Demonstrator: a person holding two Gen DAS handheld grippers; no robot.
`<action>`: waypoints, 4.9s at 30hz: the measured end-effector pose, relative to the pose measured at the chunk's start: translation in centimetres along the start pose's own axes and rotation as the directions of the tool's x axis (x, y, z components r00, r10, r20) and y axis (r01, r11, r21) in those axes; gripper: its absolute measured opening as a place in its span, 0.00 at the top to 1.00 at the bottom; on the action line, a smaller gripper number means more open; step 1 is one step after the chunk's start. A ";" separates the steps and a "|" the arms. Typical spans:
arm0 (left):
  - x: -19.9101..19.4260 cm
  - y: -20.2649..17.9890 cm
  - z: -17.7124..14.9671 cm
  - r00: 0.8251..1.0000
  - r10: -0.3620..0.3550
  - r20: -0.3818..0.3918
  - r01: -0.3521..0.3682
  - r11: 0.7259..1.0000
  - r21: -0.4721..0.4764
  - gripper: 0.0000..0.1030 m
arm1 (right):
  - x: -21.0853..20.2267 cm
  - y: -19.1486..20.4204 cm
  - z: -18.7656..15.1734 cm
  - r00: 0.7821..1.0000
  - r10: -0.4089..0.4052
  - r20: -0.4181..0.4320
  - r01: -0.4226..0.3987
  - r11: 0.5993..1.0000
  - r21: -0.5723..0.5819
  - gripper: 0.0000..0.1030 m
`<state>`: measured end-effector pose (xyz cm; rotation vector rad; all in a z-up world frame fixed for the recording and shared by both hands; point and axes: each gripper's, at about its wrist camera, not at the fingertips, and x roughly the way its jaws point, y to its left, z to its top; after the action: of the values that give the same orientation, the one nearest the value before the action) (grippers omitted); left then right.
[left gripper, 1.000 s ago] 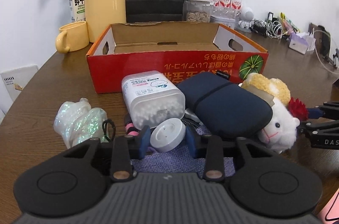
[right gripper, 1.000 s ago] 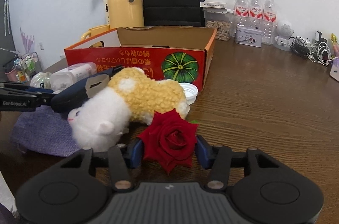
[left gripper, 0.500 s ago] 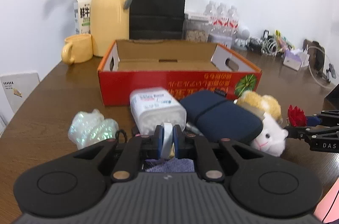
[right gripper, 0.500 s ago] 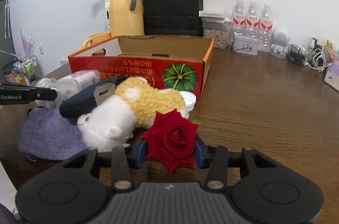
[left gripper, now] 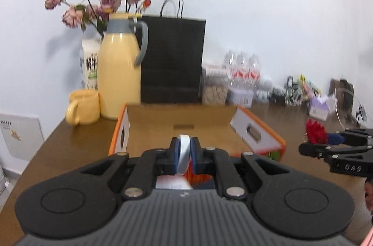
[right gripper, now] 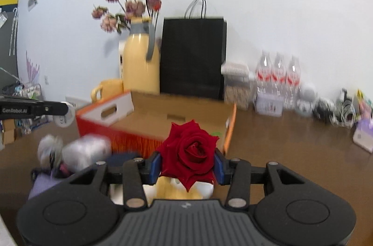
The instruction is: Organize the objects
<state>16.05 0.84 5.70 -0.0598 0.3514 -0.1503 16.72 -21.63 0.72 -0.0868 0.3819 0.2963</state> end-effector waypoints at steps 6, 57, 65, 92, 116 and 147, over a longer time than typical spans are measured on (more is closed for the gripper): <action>4.5 0.4 3.0 0.999 0.030 0.044 -0.028 0.999 -0.037 0.89 | 4.7 0.2 3.8 0.999 0.013 0.044 -0.013 1.000 0.007 0.58; 7.4 -0.6 2.1 0.985 0.111 0.131 -0.102 0.992 -0.076 0.00 | 10.3 0.2 3.1 0.997 -0.038 0.072 0.032 0.996 0.089 0.00; 3.4 -0.5 2.6 0.979 0.132 0.157 -0.122 0.990 -0.071 0.00 | 7.3 1.3 3.1 0.997 -0.042 0.071 0.036 0.996 0.081 0.00; -9.0 4.7 -3.7 0.964 0.259 0.060 -0.254 0.964 -0.081 0.00 | -4.2 4.0 -2.9 0.999 -0.053 0.011 0.051 0.990 0.129 0.00; -8.1 7.8 -7.8 0.961 0.269 -0.062 -0.275 0.952 -0.133 0.00 | 0.6 7.2 -3.6 0.994 0.063 -0.090 -0.051 0.991 0.125 0.57; 0.7 7.9 -7.3 0.963 0.194 -0.186 -0.203 0.979 -0.034 0.00 | -0.7 5.1 -2.9 0.996 0.084 -0.009 -0.081 0.979 0.186 0.98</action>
<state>15.23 8.28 -2.04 -0.0630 0.5419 0.0532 13.52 -17.34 -1.85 0.1099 0.4290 0.3410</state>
